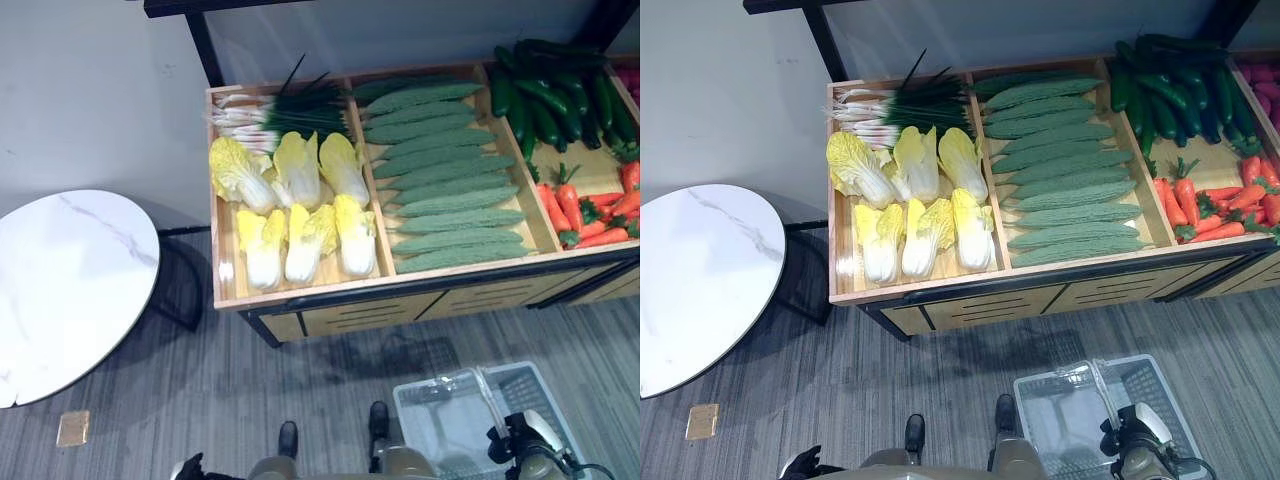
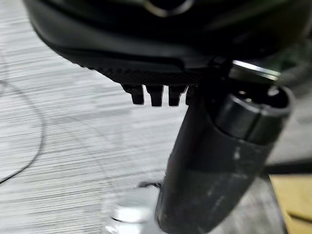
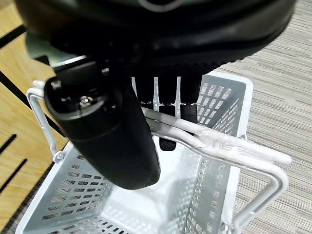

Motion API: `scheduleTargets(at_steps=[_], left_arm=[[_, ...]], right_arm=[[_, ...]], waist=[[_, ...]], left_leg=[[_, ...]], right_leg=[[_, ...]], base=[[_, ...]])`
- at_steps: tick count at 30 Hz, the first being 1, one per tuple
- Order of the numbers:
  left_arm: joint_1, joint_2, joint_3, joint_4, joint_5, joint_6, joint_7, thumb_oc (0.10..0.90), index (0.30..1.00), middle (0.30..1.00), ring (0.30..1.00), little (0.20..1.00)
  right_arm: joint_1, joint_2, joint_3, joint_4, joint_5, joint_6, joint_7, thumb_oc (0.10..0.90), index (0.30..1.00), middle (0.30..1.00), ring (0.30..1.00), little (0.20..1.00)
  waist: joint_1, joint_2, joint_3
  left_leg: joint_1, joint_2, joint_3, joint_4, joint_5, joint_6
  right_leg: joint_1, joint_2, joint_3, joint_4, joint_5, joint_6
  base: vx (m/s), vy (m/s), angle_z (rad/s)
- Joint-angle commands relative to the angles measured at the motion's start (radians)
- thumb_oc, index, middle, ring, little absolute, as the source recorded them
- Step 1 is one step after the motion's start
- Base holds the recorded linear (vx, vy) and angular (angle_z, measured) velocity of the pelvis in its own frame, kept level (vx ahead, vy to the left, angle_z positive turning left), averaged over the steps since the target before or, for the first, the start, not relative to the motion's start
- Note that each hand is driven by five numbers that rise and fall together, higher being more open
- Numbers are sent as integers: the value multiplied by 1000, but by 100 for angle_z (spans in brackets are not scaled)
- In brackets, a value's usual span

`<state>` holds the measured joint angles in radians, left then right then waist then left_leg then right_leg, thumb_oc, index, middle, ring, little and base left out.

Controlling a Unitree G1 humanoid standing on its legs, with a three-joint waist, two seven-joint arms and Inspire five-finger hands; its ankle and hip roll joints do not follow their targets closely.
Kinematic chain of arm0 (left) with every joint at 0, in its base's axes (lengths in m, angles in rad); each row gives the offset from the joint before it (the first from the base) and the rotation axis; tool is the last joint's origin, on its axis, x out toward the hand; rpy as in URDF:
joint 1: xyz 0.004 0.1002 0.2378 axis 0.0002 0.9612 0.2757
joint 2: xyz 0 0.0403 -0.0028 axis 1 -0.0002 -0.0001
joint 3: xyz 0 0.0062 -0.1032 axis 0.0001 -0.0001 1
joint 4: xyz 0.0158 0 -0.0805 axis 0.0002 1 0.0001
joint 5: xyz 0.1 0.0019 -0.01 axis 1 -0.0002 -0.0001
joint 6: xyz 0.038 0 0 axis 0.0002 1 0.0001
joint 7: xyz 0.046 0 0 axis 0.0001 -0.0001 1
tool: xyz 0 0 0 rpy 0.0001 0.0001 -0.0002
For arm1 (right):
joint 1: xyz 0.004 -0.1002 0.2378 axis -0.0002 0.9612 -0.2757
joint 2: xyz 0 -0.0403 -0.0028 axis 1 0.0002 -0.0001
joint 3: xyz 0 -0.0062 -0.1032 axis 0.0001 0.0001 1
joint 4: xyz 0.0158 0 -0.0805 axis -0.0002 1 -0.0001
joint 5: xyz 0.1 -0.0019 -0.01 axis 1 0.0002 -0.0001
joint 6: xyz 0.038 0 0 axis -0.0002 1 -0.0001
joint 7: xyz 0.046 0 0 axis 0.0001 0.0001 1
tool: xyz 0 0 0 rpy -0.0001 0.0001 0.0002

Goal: Get the vegetables into the basket

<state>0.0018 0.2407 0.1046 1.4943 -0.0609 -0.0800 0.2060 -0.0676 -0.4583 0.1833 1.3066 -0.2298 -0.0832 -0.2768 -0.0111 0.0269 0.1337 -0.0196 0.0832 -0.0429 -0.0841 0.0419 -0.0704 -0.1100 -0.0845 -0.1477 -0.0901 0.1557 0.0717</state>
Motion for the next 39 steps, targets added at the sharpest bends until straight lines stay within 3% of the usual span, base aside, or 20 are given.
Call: scheduleTargets(at_steps=[1, 3, 9, 10, 11, 14, 16, 19, 25, 31, 39], left_arm=[[64, 161, 123, 71, -84, 28, 164, 900, 1000, 1000, 1000, 1000], [45, 257, 187, 56, -102, 9, 236, 900, 1000, 1000, 1000, 1000], [-4, 404, 247, -75, -137, -55, 364, 900, 1000, 1000, 1000, 1000], [-2, 406, 244, -251, -135, -89, 424, 900, 1000, 1000, 1000, 1000], [3, 403, 246, -258, -132, -85, 427, 900, 1000, 1000, 1000, 1000], [55, 367, 278, -767, -46, -134, 534, 900, 1000, 1000, 1000, 1000], [42, 360, 271, -864, -12, -143, 558, 900, 1000, 1000, 1000, 1000], [28, 332, 270, -948, 13, -151, 561, 900, 1000, 1000, 1000, 1000], [-15, 281, 167, -1250, 14, -233, 473, 900, 1000, 1000, 1000, 1000], [-51, 244, 73, -1322, -90, -271, 352, 900, 1000, 1000, 1000, 1000], [-89, 226, -21, -1296, -108, -251, 286, 900, 1000, 1000, 1000, 1000]], right_arm=[[-6, -38, -10, 10, -19, -20, -56, 400, 300, 300, 300, 300], [5, -39, -3, 9, -24, -30, -60, 400, 300, 300, 300, 300], [15, -30, 27, 19, -36, -46, -67, 400, 300, 300, 300, 300], [24, -24, 29, 11, -41, -52, -73, 400, 300, 300, 300, 300], [25, -24, 29, 11, -42, -52, -73, 400, 300, 300, 300, 300], [58, -11, -6, 9, -46, -47, -74, 400, 300, 300, 300, 300], [65, -4, -9, 6, -49, -44, -75, 400, 300, 300, 300, 300], [70, -2, -9, -3, -51, -40, -68, 400, 300, 300, 300, 300], [64, 8, 8, -14, -45, -32, -53, 400, 300, 300, 300, 300], [47, 7, 26, -30, -48, -29, -38, 400, 300, 300, 300, 300], [31, 4, 38, -58, -46, -37, -38, 400, 300, 300, 300, 300]], waist=[[26, -61, -34], [29, -57, -41], [30, -56, -41], [32, -58, -41], [32, -57, -41], [44, -67, -46], [41, -70, -48], [36, -76, -48], [21, -78, -46], [1, -76, -49], [-18, -78, -47]], left_leg=[[-27, 19, -42, -3, -4, -35], [-22, 18, -42, -3, -6, -38], [-17, 17, -48, -3, -8, -41], [-17, 15, -52, -3, -8, -41], [-16, 15, -52, -3, -8, -41], [-17, 11, -70, -3, -10, -38], [-18, 10, -73, -3, -11, -38], [-17, 10, -73, -3, -12, -40], [-14, 10, -64, -3, -16, -39], [0, 16, -38, -3, -22, -36], [10, 27, -13, -3, -26, -37]], right_leg=[[29, -83, 16, 12, -45, 84], [40, -86, 11, 9, -46, 87], [51, -89, 5, 5, -47, 94], [53, -89, 5, 5, -48, 96], [53, -89, 5, 5, -49, 96], [65, -91, -7, 4, -58, 99], [66, -90, -6, 4, -60, 99], [66, -91, -3, 4, -59, 97], [63, -89, 11, 3, -59, 95], [59, -84, 35, 3, -61, 92], [52, -73, 62, 3, -62, 92]], base=[[52, 52, 4], [48, 31, 3], [11, 4, 10], [0, 0, 0], [0, 0, 0], [3, -25, 6], [3, -12, 3], [-3, -5, -1], [0, 0, 0], [8, -2, -9], [14, -9, -13]])
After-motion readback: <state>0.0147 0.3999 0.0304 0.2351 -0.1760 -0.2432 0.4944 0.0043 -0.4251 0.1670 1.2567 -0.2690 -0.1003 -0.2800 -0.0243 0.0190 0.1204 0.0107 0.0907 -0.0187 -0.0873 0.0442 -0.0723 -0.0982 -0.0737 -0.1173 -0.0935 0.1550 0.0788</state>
